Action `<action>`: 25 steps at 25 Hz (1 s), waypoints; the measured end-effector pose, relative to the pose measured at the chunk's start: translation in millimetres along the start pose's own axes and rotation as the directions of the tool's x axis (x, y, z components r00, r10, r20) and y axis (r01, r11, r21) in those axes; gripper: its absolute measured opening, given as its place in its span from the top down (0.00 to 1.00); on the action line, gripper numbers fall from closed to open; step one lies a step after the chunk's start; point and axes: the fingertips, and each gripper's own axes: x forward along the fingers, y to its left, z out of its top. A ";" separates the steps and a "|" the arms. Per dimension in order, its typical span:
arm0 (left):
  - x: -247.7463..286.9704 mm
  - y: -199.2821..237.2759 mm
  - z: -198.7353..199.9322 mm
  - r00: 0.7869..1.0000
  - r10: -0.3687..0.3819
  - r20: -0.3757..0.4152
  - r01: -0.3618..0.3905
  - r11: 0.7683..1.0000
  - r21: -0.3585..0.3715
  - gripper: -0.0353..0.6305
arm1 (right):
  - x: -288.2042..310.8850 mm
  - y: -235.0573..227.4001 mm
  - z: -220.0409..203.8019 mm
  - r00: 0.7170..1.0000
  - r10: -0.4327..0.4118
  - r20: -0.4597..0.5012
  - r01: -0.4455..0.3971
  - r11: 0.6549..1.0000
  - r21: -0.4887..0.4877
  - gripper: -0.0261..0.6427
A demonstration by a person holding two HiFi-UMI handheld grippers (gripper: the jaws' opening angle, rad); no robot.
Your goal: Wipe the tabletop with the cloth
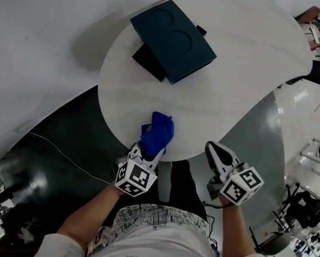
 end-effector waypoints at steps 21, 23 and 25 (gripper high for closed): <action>85.7 -91.4 66.0 0.981 -0.192 -0.034 0.195 0.969 0.150 0.84 | -91.1 -78.0 7.4 0.987 -0.115 0.114 0.104 0.990 0.098 0.95; 90.4 -98.2 70.3 0.977 -0.208 -0.039 0.211 0.965 0.158 0.84 | -95.1 -81.9 9.0 0.985 -0.123 0.121 0.111 0.988 0.103 0.95; 94.0 -103.7 74.1 0.974 -0.223 -0.044 0.227 0.960 0.163 0.84 | -98.3 -85.3 11.5 0.983 -0.130 0.126 0.117 0.987 0.106 0.95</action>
